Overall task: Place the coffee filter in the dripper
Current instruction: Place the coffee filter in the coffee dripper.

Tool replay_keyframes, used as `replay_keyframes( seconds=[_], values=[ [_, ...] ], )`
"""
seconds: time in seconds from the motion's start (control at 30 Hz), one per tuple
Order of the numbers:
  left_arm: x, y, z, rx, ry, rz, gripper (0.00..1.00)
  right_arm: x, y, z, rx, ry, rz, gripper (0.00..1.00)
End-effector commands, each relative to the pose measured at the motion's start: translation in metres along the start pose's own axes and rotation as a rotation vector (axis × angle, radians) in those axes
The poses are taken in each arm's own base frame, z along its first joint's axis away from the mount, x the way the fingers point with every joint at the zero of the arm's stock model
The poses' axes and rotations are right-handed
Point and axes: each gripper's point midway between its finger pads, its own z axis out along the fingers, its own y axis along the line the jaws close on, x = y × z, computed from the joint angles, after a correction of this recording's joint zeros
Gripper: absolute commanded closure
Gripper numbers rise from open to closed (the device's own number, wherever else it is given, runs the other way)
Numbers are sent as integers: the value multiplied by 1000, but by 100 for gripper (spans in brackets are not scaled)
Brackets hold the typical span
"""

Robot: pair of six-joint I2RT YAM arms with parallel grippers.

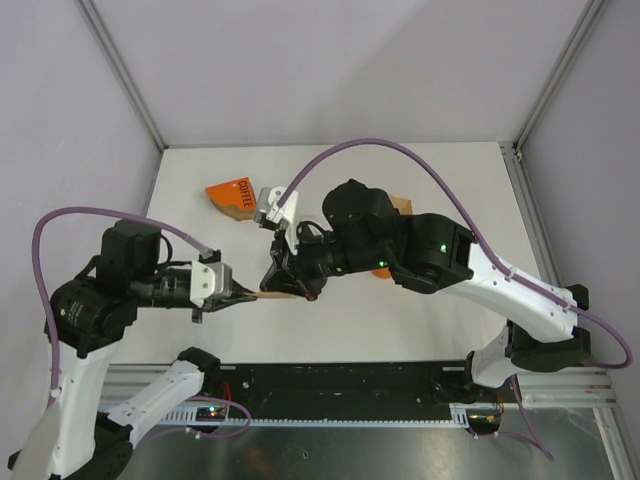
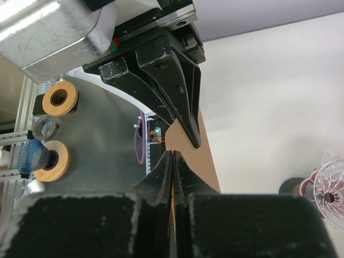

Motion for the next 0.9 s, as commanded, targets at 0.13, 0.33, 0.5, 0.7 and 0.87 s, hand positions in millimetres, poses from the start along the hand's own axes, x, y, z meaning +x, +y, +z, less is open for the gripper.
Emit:
replay_keyframes(
  seconds=[0.13, 0.33, 0.5, 0.7, 0.87],
  values=[
    [-9, -12, -10, 8, -15, 42, 100, -19, -16, -1, 29, -58, 58, 100],
    [-1, -7, -10, -16, 17, 53, 100, -25, -21, -1, 11, -81, 106, 100],
    [6, -4, -11, -39, 46, 58, 100, -30, -15, 0, -29, -95, 129, 100],
    [5, -4, -11, -39, 43, 61, 100, -26, -10, 2, -55, -77, 147, 88],
    [2, -5, -12, -38, 36, 65, 100, -23, -9, 3, -59, -67, 144, 85]
  ],
)
